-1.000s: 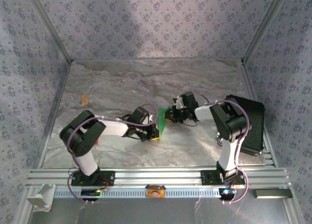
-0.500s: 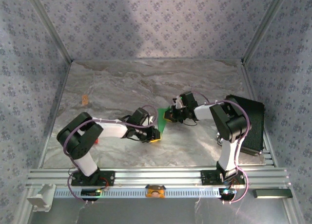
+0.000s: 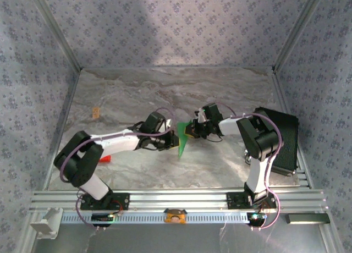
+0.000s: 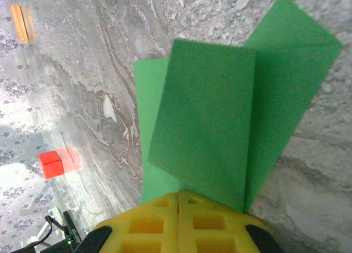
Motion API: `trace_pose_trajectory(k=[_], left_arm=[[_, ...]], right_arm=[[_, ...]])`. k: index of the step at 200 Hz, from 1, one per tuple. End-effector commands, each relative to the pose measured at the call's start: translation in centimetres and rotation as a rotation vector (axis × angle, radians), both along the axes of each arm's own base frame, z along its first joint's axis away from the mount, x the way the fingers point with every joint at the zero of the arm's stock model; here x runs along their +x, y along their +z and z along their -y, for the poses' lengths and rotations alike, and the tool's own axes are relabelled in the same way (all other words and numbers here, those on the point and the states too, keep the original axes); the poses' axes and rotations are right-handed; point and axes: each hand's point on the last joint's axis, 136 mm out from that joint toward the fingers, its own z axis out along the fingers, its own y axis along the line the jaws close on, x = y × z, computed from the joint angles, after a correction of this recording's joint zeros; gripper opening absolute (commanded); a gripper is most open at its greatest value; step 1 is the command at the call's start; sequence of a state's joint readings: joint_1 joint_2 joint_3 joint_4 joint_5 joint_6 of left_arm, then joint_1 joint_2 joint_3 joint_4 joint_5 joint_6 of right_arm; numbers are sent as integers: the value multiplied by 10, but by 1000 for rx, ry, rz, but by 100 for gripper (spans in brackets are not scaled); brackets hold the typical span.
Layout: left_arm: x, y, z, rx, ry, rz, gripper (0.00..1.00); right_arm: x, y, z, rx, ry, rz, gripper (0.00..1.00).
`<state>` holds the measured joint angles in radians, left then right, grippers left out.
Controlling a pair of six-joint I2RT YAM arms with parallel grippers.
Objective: Fold a paper plane with a square sheet of paper (pick it up from the middle)
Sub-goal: Fold the wing for the fifth time at the center of the table.
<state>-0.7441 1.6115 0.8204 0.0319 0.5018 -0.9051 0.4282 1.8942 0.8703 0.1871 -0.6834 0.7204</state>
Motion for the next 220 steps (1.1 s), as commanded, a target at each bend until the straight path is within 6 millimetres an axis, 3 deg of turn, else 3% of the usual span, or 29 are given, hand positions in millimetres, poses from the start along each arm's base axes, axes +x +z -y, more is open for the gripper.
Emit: trace_pose_trajectory(k=[1, 56, 103, 177, 220], left_arm=[[13, 8, 23, -60, -51, 13, 7], [29, -16, 37, -31, -61, -14, 7], [20, -57, 21, 65, -43, -65, 5], [-8, -68, 16, 66, -69, -112, 5], [-19, -68, 2, 152, -85, -103, 6]], right_arm=[[-20, -39, 23, -152, -31, -106, 7], [-21, -38, 24, -153, -32, -103, 7], [-22, -38, 24, -150, -33, -103, 7], [-21, -39, 25, -153, -37, -103, 7], [-22, -41, 27, -164, -38, -108, 7]])
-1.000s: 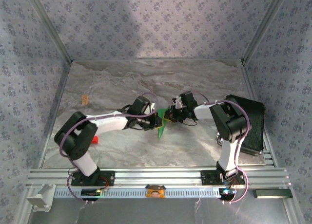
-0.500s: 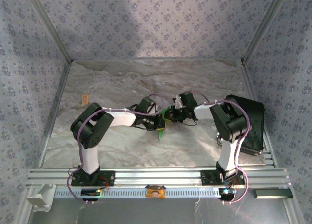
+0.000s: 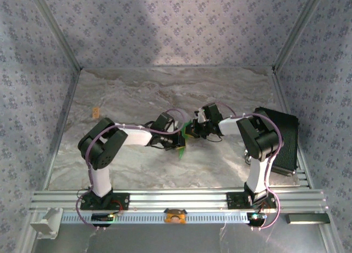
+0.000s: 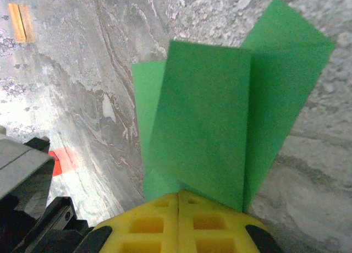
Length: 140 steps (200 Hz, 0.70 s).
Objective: Fold a paper plane with a square sheet of paper (pick it up from the middle)
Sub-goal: Fold the wing for the fifth time at the center of the table.
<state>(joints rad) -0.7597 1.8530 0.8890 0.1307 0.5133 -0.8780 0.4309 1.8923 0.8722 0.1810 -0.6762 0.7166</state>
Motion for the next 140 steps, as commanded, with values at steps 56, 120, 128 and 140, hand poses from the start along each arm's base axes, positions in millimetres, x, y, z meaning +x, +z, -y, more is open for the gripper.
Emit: trace_pose_trajectory(k=[56, 120, 128, 140], left_arm=[[-51, -10, -23, 152, -103, -58, 10], [-77, -15, -42, 203, -138, -63, 9], [-80, -16, -44, 215, -142, -63, 9], [-84, -15, -46, 217, -153, -61, 9]], right_arm=[[-22, -42, 29, -168, -38, -114, 6], [-22, -40, 29, -168, -39, -110, 6], [-22, -40, 29, -168, -39, -110, 6], [-22, -40, 29, -169, -39, -111, 6]])
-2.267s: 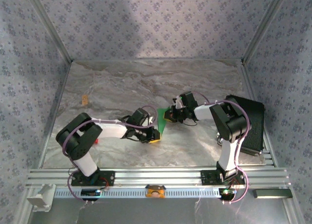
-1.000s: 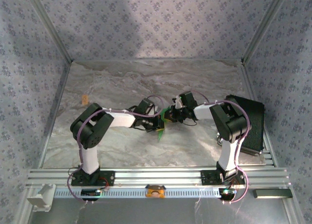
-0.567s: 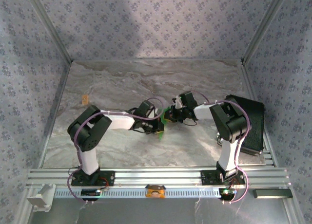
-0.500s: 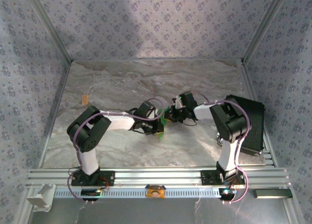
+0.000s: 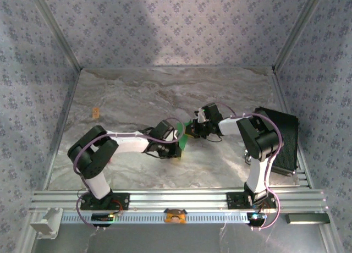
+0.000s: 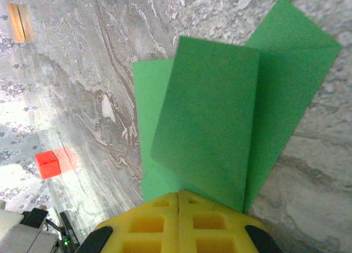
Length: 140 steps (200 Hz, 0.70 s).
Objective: Fold a paper plane with a square sheet of paper (pick it up from the middle)
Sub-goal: Fold the wing for the fifth time at the center of the table.
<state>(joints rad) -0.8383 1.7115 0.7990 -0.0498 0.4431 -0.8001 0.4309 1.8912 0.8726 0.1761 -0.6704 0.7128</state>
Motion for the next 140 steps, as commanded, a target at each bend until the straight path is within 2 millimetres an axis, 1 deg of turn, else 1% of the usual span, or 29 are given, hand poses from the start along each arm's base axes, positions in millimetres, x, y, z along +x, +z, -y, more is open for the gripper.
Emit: trace_pose_trajectory(k=[1, 33, 42, 61, 80, 95, 107, 122, 140], left_arm=[[-32, -11, -20, 86, -52, -64, 9], [-36, -7, -23, 77, -57, -53, 9], [-35, -1, -21, 54, -54, -38, 9], [-25, 26, -12, -29, -39, 25, 9], [-4, 50, -9, -96, 15, 87, 9], [21, 62, -8, -156, 74, 105, 11], [40, 69, -2, -197, 101, 107, 12], [60, 67, 3, -190, 127, 109, 11], [76, 56, 12, -179, 141, 93, 11]], right_arm=[[-22, -40, 28, -163, -38, -112, 6], [-23, -39, 28, -163, -36, -112, 6], [-22, -40, 28, -164, -37, -111, 6], [-22, -39, 26, -160, -37, -111, 6], [-22, -38, 26, -161, -38, -108, 6], [-22, -39, 26, -159, -38, -111, 6], [-22, -39, 25, -159, -35, -111, 6], [-22, -38, 23, -157, -34, -109, 6], [-22, -38, 23, -154, -32, -109, 6]])
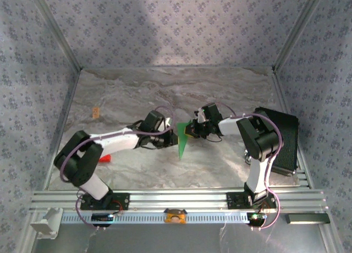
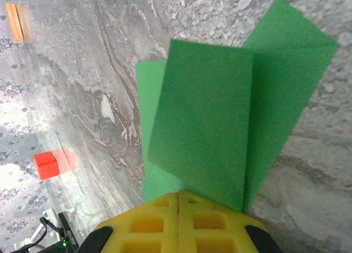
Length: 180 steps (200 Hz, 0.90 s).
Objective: Fold a paper plane with a square sheet of paper (pick it up from the middle)
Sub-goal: Fold the wing for the fifth time at the center of the table.
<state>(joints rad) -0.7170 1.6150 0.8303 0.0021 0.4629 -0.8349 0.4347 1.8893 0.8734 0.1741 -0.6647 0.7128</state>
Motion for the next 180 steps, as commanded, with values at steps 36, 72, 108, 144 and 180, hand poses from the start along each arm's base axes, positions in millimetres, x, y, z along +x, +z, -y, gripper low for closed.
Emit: trace_pose_trajectory(k=[36, 72, 108, 144, 180], left_arm=[[37, -13, 34, -51, 14, -27, 11], [31, -54, 25, 47, 22, -101, 7], [3, -88, 8, 146, -14, -166, 0], [-28, -100, 0, 184, -144, -186, 0], [-42, -95, -5, 188, -253, -169, 0]], right_arm=[[-21, -36, 23, -143, -32, -107, 6], [-20, -33, 20, -122, -33, -102, 7], [-14, -14, 17, -87, -36, -70, 8], [-4, 24, 25, -74, -53, 21, 9], [-9, 41, 35, -109, -50, 78, 10]])
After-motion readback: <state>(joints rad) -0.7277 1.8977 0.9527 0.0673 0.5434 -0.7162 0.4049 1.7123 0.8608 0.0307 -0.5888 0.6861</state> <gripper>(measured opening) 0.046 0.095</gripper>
